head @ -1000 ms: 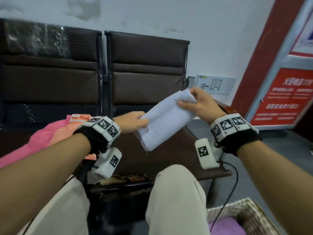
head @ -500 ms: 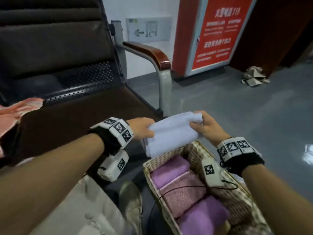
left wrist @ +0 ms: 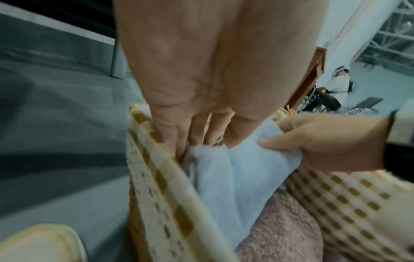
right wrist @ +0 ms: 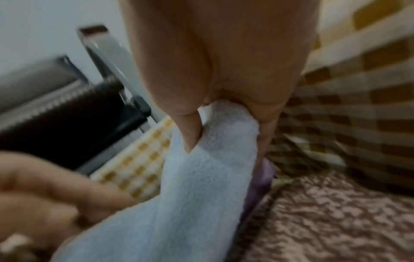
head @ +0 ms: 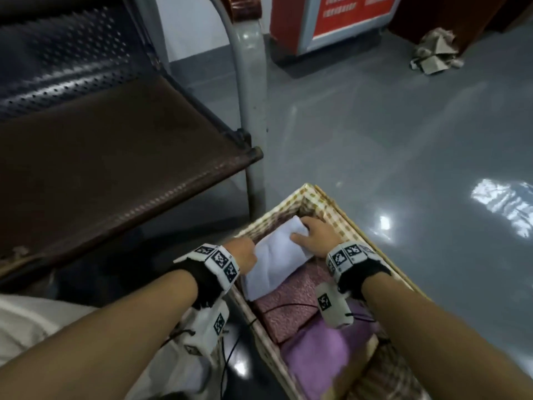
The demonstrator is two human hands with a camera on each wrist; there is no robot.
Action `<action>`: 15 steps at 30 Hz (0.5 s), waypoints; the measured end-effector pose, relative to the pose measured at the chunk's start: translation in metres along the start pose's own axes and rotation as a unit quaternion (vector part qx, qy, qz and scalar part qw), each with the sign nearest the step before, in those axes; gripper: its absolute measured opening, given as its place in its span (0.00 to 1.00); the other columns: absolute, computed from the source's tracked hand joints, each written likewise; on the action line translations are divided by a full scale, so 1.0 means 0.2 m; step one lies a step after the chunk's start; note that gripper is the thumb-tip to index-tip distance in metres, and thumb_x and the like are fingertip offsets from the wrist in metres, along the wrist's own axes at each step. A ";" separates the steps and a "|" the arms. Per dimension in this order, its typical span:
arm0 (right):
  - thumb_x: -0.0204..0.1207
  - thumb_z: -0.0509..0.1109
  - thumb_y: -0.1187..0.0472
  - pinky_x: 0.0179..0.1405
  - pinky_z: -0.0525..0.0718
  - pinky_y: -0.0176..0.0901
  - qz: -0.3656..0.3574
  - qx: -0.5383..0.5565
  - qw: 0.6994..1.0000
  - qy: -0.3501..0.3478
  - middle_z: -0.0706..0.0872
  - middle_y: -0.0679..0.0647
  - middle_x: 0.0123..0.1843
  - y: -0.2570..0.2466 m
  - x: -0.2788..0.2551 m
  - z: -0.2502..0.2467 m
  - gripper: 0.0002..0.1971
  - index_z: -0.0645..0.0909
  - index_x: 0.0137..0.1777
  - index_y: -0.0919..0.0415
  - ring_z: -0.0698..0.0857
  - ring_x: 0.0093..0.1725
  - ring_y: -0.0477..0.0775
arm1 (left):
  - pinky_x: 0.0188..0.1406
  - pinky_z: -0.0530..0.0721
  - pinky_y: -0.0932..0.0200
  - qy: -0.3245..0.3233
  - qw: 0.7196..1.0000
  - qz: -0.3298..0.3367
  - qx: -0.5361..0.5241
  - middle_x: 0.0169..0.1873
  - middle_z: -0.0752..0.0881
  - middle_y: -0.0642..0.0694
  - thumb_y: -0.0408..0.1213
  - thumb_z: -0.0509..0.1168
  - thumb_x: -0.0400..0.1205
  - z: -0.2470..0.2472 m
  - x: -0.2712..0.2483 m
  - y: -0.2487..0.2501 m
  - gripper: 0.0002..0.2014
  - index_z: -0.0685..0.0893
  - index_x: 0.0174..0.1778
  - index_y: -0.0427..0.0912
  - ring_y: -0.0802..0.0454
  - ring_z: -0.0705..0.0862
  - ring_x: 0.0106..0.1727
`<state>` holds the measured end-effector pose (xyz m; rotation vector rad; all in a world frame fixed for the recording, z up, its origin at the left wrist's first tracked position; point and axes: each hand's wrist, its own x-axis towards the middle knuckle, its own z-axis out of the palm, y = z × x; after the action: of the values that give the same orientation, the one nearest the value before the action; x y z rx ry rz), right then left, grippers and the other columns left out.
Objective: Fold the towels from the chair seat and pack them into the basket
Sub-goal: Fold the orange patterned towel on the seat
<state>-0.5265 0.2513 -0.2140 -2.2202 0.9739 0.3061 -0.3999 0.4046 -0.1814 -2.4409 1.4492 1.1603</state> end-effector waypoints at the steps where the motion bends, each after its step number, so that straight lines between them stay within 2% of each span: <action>1: 0.81 0.65 0.51 0.63 0.72 0.44 0.005 -0.034 0.999 -0.013 0.75 0.60 0.74 -0.01 0.02 0.01 0.28 0.66 0.78 0.62 0.76 0.70 0.60 | 0.60 0.75 0.56 -0.002 1.000 -0.001 -0.007 0.65 0.80 0.36 0.34 0.54 0.85 -0.01 0.00 0.01 0.16 0.79 0.64 0.33 0.41 0.79 0.65; 3: 0.81 0.66 0.51 0.63 0.74 0.45 0.011 -0.101 0.994 -0.027 0.76 0.60 0.74 -0.04 0.05 0.01 0.30 0.64 0.78 0.63 0.77 0.69 0.60 | 0.58 0.76 0.58 0.008 0.999 0.007 -0.033 0.64 0.82 0.38 0.35 0.55 0.84 -0.06 -0.02 0.01 0.16 0.82 0.62 0.35 0.42 0.80 0.64; 5: 0.79 0.69 0.55 0.63 0.74 0.45 0.001 -0.135 0.991 -0.015 0.77 0.60 0.72 -0.08 0.05 -0.01 0.30 0.65 0.78 0.62 0.78 0.68 0.60 | 0.60 0.77 0.59 0.026 0.997 0.023 -0.075 0.64 0.83 0.42 0.36 0.57 0.83 -0.12 -0.07 -0.03 0.15 0.84 0.62 0.41 0.44 0.81 0.64; 8: 0.76 0.66 0.60 0.60 0.78 0.44 -0.050 -0.190 0.980 0.029 0.80 0.59 0.66 -0.21 0.02 -0.08 0.21 0.74 0.70 0.58 0.80 0.64 0.59 | 0.58 0.80 0.60 0.061 0.988 0.026 -0.142 0.59 0.86 0.48 0.40 0.60 0.83 -0.24 -0.20 -0.12 0.12 0.86 0.58 0.48 0.49 0.84 0.60; 11: 0.76 0.64 0.58 0.57 0.79 0.44 -0.120 -0.249 0.960 0.038 0.83 0.56 0.60 -0.43 -0.03 -0.14 0.13 0.82 0.60 0.54 0.83 0.60 0.59 | 0.59 0.80 0.59 0.111 0.977 0.028 -0.182 0.53 0.87 0.51 0.42 0.62 0.82 -0.39 -0.37 -0.23 0.11 0.87 0.55 0.49 0.51 0.84 0.57; 13: 0.76 0.63 0.61 0.60 0.80 0.48 -0.159 -0.243 0.957 0.006 0.83 0.58 0.59 -0.62 -0.05 -0.17 0.11 0.82 0.56 0.56 0.83 0.59 0.60 | 0.60 0.81 0.57 0.151 0.968 0.022 -0.201 0.44 0.86 0.55 0.43 0.64 0.81 -0.49 -0.50 -0.33 0.08 0.87 0.52 0.52 0.53 0.85 0.54; 15: 0.75 0.64 0.62 0.61 0.79 0.47 -0.213 -0.238 0.948 -0.011 0.83 0.56 0.57 -0.86 -0.07 -0.18 0.10 0.82 0.54 0.55 0.82 0.58 0.58 | 0.58 0.81 0.58 0.190 0.959 0.008 -0.208 0.37 0.84 0.61 0.46 0.64 0.79 -0.59 -0.66 -0.43 0.06 0.86 0.49 0.56 0.54 0.85 0.52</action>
<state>-0.4145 0.3184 -0.0945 -2.7837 0.4055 0.3924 -0.3003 0.4980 -0.0390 -3.0892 1.4274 1.1416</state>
